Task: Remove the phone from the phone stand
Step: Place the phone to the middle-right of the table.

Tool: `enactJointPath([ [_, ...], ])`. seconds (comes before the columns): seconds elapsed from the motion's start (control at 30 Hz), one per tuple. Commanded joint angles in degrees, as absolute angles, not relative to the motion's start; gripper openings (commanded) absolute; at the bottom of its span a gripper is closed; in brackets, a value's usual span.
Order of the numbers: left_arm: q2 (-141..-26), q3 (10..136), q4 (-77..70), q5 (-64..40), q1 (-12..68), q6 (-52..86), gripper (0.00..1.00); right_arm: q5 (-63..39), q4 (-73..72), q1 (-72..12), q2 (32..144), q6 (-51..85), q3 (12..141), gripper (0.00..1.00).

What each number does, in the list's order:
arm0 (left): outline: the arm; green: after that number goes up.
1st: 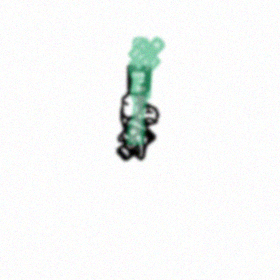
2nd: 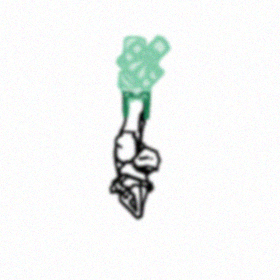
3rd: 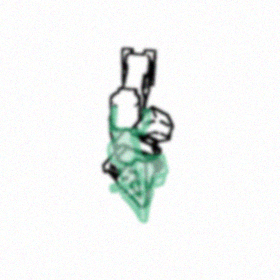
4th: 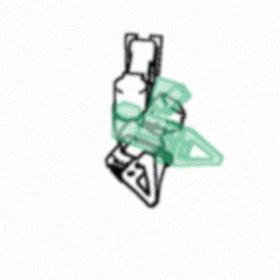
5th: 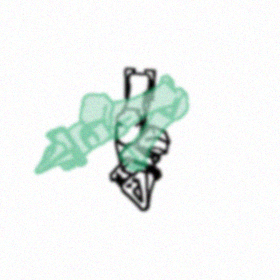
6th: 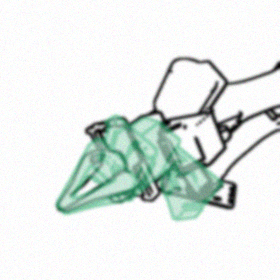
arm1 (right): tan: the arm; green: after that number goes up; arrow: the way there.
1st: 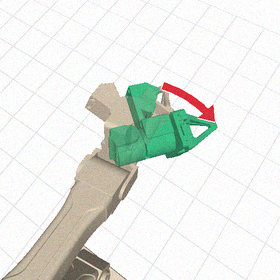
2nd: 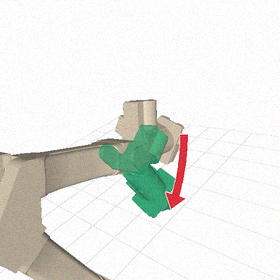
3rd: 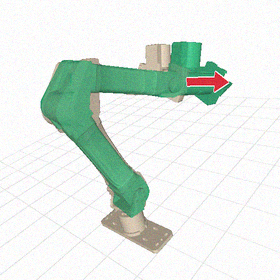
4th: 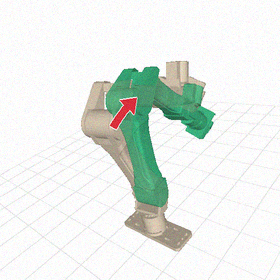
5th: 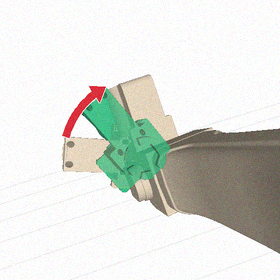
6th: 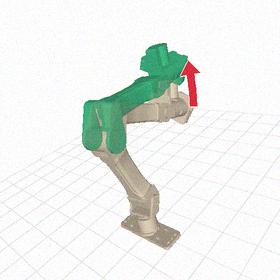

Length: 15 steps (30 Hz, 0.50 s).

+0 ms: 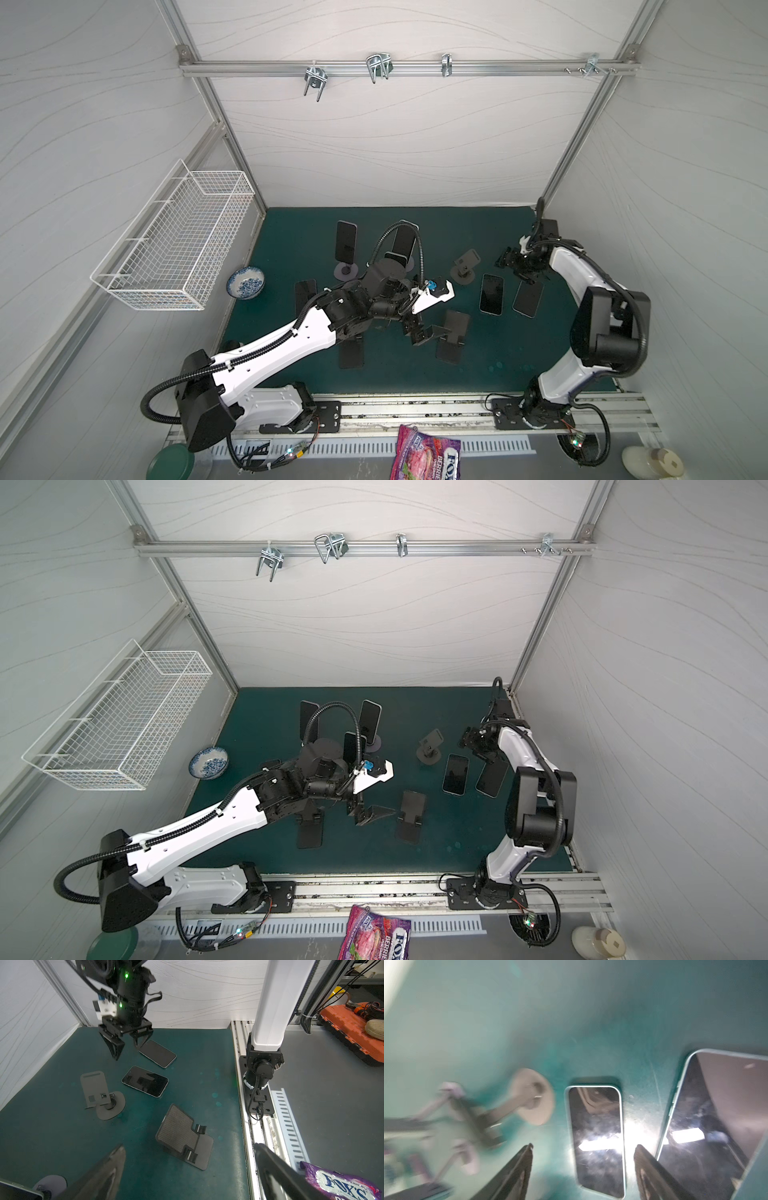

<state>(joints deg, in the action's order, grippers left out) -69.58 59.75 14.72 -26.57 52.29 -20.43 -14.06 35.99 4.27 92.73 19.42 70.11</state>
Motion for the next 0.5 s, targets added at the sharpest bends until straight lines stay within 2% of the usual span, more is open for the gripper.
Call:
enactJointPath([
  [0.0, -70.07, 60.86, 14.59, -27.07, 52.60, -21.80, 0.98, -23.37, 32.66, 4.49, 88.92, 16.67, 70.41, 0.74],
  [0.17, -70.30, 60.90, 14.52, -27.11, 52.64, -21.62, 0.98, -32.77, 31.90, 3.59, 92.42, 14.51, 74.66, 0.71],
  [0.33, -70.31, 60.99, 14.94, -26.54, 52.65, -22.06, 0.98, -35.33, 33.23, 1.01, 98.52, 13.23, 78.63, 0.62],
  [0.47, -70.10, 60.65, 15.02, -25.93, 52.66, -22.59, 0.98, -35.45, 33.60, -1.21, 101.38, 12.44, 80.19, 0.59],
])
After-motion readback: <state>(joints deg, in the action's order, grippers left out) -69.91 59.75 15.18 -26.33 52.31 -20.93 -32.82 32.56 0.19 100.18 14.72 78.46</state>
